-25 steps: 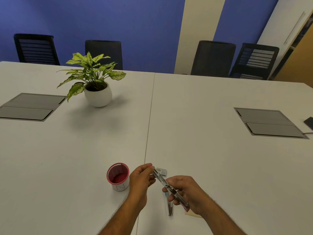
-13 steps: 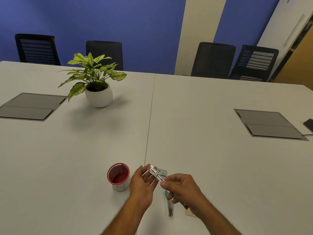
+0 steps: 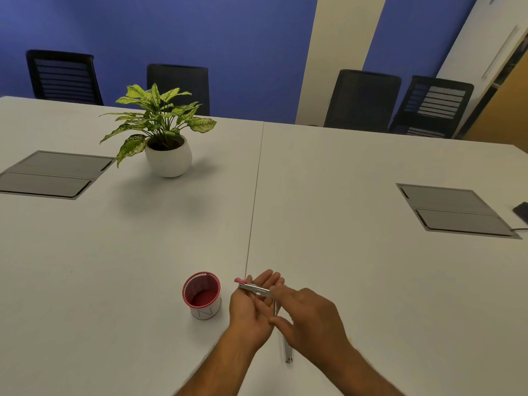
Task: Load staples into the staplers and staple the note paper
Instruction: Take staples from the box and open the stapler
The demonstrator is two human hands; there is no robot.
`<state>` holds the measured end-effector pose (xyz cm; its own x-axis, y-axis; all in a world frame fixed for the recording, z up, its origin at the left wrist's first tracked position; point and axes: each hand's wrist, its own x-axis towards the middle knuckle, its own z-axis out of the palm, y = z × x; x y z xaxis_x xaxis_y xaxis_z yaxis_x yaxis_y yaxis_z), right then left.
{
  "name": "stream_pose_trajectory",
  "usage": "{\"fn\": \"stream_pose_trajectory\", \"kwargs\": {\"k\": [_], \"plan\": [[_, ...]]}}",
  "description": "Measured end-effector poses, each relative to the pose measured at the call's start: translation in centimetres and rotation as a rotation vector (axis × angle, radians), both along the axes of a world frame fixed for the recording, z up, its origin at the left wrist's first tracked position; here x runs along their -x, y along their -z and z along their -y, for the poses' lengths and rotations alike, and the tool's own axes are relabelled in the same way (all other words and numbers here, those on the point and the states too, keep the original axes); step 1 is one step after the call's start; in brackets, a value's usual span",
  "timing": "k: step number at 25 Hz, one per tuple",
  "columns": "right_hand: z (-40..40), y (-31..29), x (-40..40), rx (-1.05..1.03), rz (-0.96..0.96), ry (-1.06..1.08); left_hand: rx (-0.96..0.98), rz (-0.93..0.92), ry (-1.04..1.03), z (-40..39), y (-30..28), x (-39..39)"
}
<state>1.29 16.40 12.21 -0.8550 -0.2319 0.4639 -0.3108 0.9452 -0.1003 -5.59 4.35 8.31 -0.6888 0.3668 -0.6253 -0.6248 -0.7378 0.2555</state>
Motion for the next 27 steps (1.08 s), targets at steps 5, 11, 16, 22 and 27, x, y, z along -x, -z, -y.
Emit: {"fn": "stream_pose_trajectory", "kwargs": {"k": [5,11,16,22,27], "plan": [[-0.1,-0.1,0.4,-0.018,-0.239,-0.063,-0.061,-0.015,-0.019,-0.2,-0.4,0.2],[-1.0,0.8,0.6,0.01,-0.109,-0.022,-0.087,-0.035,-0.024,0.1,-0.4,0.1],[-0.3,0.5,0.6,0.497,0.238,0.182,-0.054,-0.066,-0.058,0.3,0.1,0.3],[0.2,1.7,1.0,1.006,0.426,0.353,-0.007,-0.064,-0.118,1.1,1.1,0.7],[0.3,3.5,1.0,1.275,0.622,0.458,0.322,-0.023,-0.119,4.1,2.1,2.6]]}}
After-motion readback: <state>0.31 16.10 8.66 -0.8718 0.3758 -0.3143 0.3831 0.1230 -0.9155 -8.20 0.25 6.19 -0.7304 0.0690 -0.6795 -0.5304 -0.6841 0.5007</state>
